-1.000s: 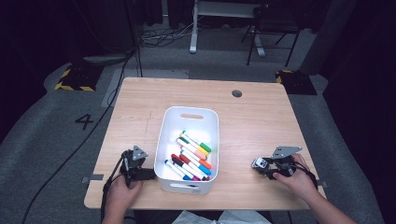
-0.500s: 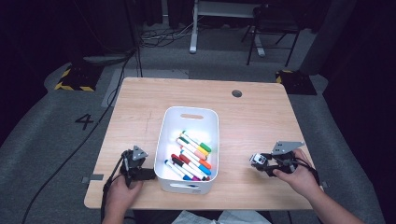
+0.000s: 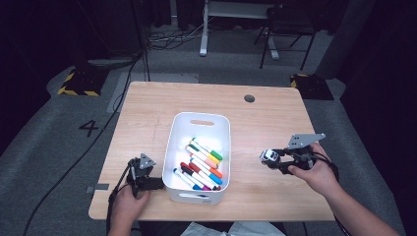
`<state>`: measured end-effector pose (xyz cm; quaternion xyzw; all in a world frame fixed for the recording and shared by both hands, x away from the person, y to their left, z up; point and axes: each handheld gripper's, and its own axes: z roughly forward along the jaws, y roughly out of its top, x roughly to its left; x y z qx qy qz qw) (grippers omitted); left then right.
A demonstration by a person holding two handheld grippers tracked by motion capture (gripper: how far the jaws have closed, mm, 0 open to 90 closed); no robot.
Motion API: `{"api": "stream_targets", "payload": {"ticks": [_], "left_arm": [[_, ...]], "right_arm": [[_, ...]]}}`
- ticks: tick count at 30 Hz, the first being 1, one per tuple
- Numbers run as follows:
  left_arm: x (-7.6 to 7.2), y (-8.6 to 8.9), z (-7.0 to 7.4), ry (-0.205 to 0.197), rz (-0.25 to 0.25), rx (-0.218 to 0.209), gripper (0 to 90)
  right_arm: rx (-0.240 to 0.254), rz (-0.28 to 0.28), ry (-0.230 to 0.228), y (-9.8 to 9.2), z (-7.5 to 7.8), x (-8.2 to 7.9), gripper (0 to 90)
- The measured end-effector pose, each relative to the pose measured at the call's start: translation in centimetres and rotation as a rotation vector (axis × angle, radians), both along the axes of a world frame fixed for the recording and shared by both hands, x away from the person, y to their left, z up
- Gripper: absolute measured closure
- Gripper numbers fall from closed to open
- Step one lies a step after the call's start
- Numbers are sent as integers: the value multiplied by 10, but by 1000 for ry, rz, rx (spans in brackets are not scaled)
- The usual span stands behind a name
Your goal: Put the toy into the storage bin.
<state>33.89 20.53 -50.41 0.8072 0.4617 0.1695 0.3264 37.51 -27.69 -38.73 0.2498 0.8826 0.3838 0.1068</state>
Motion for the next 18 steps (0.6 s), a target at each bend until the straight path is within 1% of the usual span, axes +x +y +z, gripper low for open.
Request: {"api": "stream_targets", "payload": {"ticks": [6, 10, 12, 13, 14, 18], "left_arm": [[0, 0, 0, 1, 3, 2, 153], [0, 0, 0, 1, 4, 3, 153], [0, 0, 0, 1, 4, 4, 153], [0, 0, 0, 1, 4, 4, 153], [0, 0, 0, 1, 5, 3, 153], [0, 0, 0, 6, 2, 1, 153]], "right_arm": [[4, 28, -21, 13, 19, 4, 504], [6, 42, -21, 24, 27, 7, 505], [-3, 50, -16, 31, 30, 10, 504], [5, 58, -7, 38, 33, 12, 504], [5, 58, -7, 38, 33, 12, 504], [10, 73, -7, 51, 40, 16, 504]]}}
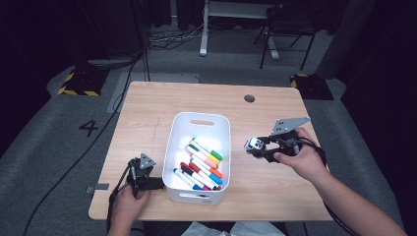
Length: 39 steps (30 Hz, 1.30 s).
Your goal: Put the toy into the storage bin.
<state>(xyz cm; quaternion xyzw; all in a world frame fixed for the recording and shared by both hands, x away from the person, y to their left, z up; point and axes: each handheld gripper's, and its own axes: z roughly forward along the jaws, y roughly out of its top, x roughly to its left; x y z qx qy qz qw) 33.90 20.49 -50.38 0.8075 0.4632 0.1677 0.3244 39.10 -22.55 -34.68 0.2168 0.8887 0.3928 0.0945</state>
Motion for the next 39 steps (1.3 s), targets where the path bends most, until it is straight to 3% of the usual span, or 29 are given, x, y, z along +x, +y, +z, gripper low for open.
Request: {"api": "stream_targets", "payload": {"ticks": [6, 25, 32, 39], "left_arm": [[0, 0, 0, -4, 1, 3, 153], [2, -1, 0, -4, -5, -3, 152], [2, -1, 0, -4, -3, -6, 152], [2, -1, 0, -3, -2, -3, 152]], "right_arm": [[5, 27, -1, 22, 9, 5, 504], [9, 90, 23, 88, 15, 23, 504], [-14, 109, 21, 102, 10, 28, 504], [-50, 104, 27, 105, 0, 34, 504]]}}
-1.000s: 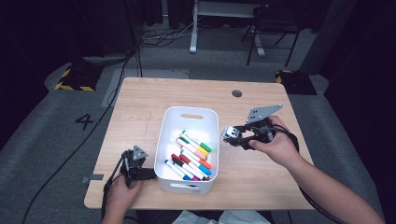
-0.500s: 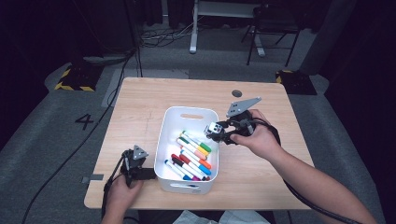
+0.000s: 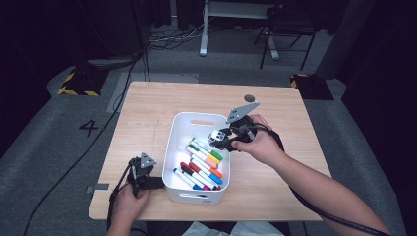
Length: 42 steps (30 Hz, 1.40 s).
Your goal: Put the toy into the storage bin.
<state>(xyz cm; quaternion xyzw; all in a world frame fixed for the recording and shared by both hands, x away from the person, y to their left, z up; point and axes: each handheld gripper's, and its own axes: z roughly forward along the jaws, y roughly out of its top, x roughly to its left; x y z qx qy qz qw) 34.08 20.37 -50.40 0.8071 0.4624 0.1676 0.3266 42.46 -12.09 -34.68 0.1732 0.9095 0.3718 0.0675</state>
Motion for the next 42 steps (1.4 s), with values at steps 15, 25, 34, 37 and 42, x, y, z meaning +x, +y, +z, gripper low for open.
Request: {"api": "stream_targets", "payload": {"ticks": [15, 25, 34, 37, 42], "left_arm": [[0, 0, 0, -2, -2, -2, 152], [0, 0, 0, -2, -2, -2, 152], [0, 0, 0, -2, -2, -2, 152], [0, 0, 0, -1, -1, 0, 151], [0, 0, 0, -2, -1, -3, 151]], "right_arm": [[-126, 10, 12, 14, -14, -2, 503], [-169, 40, 48, 19, -22, -4, 502], [-261, 52, 86, 28, -23, -12, 450], [-252, 52, 118, 30, -23, -13, 358], [-211, 52, 104, 28, -20, -14, 303]]}}
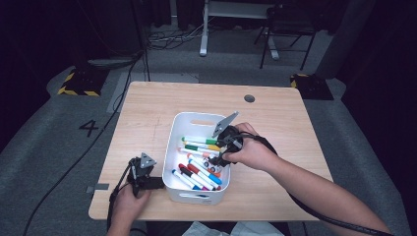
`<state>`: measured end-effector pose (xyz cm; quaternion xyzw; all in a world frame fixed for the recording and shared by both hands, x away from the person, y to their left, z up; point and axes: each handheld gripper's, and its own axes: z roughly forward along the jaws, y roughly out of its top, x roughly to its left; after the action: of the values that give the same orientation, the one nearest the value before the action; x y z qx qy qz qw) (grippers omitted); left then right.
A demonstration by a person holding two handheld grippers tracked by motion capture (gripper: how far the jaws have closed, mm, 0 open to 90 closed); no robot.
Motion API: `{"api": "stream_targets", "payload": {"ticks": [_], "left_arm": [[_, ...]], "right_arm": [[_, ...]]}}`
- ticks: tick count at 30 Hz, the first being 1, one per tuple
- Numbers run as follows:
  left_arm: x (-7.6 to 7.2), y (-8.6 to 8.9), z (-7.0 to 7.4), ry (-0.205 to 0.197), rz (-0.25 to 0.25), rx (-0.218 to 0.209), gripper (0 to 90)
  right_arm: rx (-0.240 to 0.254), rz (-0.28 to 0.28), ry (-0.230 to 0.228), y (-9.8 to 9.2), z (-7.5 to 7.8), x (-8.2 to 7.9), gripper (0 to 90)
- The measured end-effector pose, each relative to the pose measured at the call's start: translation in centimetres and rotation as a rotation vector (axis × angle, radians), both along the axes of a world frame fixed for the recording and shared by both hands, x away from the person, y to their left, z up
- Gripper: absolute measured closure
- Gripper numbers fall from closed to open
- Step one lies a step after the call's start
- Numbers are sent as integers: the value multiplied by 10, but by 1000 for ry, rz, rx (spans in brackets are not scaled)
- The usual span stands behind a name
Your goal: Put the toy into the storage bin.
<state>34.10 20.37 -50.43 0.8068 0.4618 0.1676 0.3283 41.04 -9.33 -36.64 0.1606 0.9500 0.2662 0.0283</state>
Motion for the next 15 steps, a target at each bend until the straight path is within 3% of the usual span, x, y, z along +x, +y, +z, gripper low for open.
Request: {"api": "stream_targets", "payload": {"ticks": [3, 10, 12, 15], "left_arm": [[0, 0, 0, 0, -1, 1, 151], [0, 0, 0, 0, -4, 1, 151], [0, 1, 0, 2, -7, 0, 151], [0, 1, 0, 3, -8, 2, 152]], "right_arm": [[44, 28, -31, -3, 1, 3, 296], [147, -9, -63, -27, 15, 2, 289], [192, -45, -85, -44, 20, 3, 290], [206, -76, -90, -55, 23, 2, 289]]}}
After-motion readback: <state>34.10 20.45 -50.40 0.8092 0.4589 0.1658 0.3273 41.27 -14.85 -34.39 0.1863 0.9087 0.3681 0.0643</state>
